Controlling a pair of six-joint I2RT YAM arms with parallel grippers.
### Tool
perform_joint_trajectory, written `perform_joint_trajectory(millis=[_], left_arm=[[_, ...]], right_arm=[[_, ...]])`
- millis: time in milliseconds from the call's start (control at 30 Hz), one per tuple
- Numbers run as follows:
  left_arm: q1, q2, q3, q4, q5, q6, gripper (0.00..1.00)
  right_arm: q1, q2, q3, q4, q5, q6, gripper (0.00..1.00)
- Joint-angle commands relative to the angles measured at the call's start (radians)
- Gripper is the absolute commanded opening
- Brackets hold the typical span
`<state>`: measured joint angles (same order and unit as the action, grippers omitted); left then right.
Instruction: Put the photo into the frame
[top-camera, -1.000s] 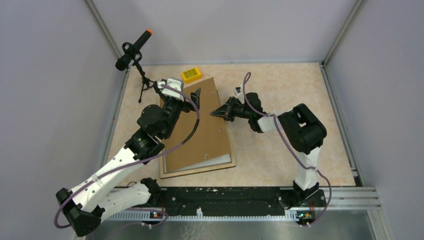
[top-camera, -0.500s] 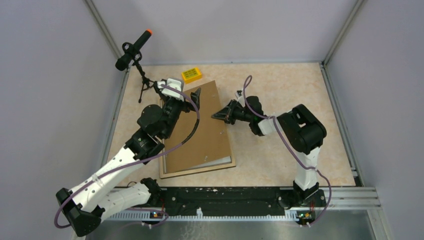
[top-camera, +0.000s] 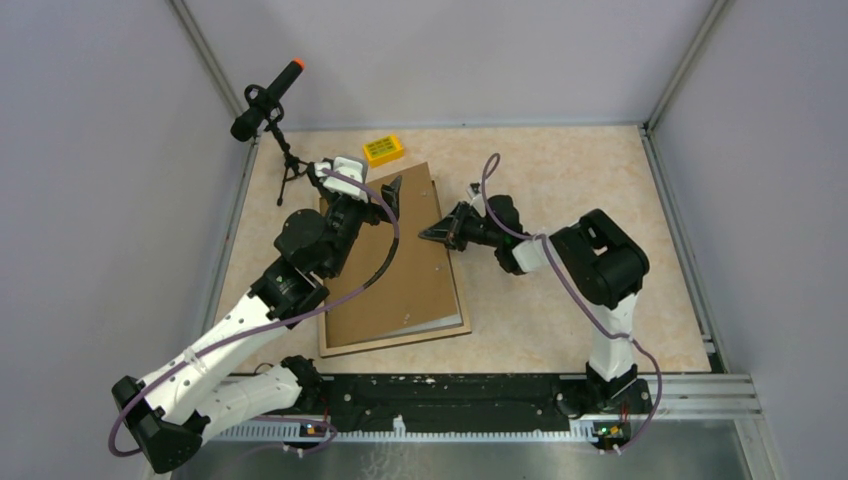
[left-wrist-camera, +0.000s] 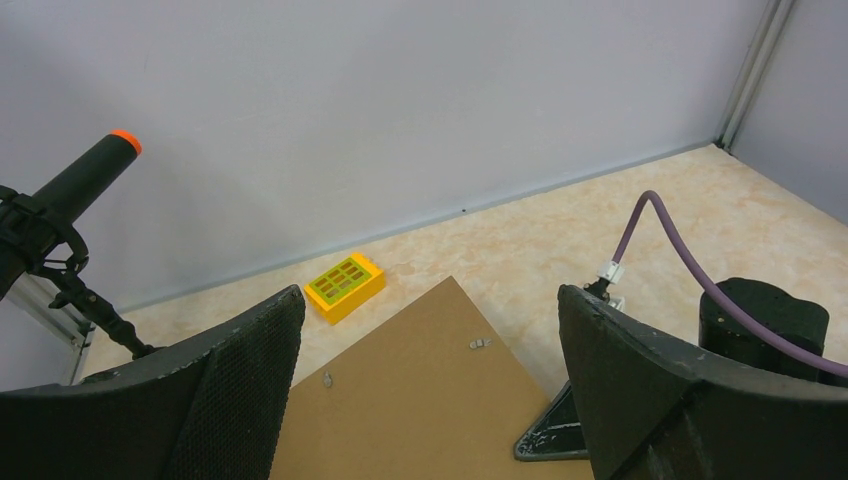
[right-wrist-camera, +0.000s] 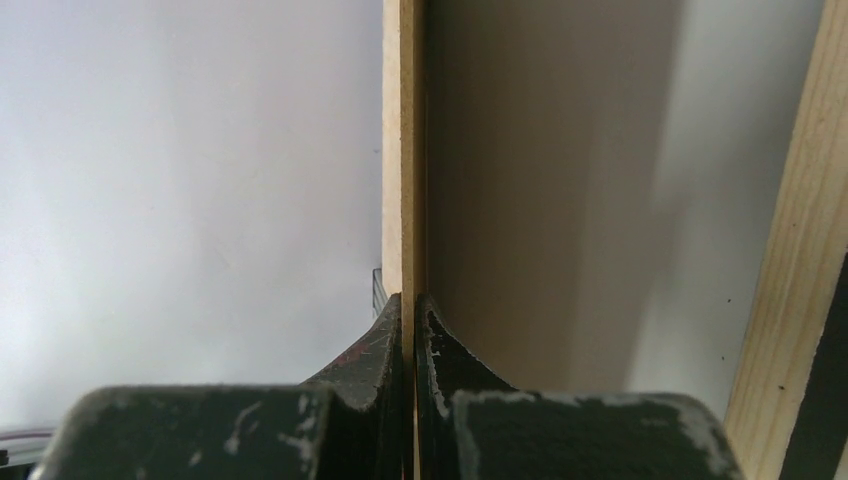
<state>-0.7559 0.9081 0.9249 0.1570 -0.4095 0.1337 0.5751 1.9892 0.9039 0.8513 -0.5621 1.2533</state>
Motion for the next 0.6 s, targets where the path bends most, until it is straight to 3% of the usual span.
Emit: perform_joint_trajectory(millis=[0,167,433,567], left_arm=[[0.003,0.001,0.000,0.035,-0.003,0.000,0.99],[0.003,-0.002,0.000,0.034,-0.002,-0.003,0.99],[0.003,-0.001,0.004,0.030,0.006,-0.009,0.99],[0.003,-0.006,0.008,0.024,0.012,-0.020,0.99]], right_arm=[[0.023,0.013,0.028,0.094,0.003,0.005,0.00],[0.025,-0.017,0.045,-0.028,0.034,-0.068,0.02],[0.029,-0.102,0.121,-0.381,0.116,-0.312,0.36],[0.040,-0.114,0.157,-0.474,0.150,-0.368,0.49]])
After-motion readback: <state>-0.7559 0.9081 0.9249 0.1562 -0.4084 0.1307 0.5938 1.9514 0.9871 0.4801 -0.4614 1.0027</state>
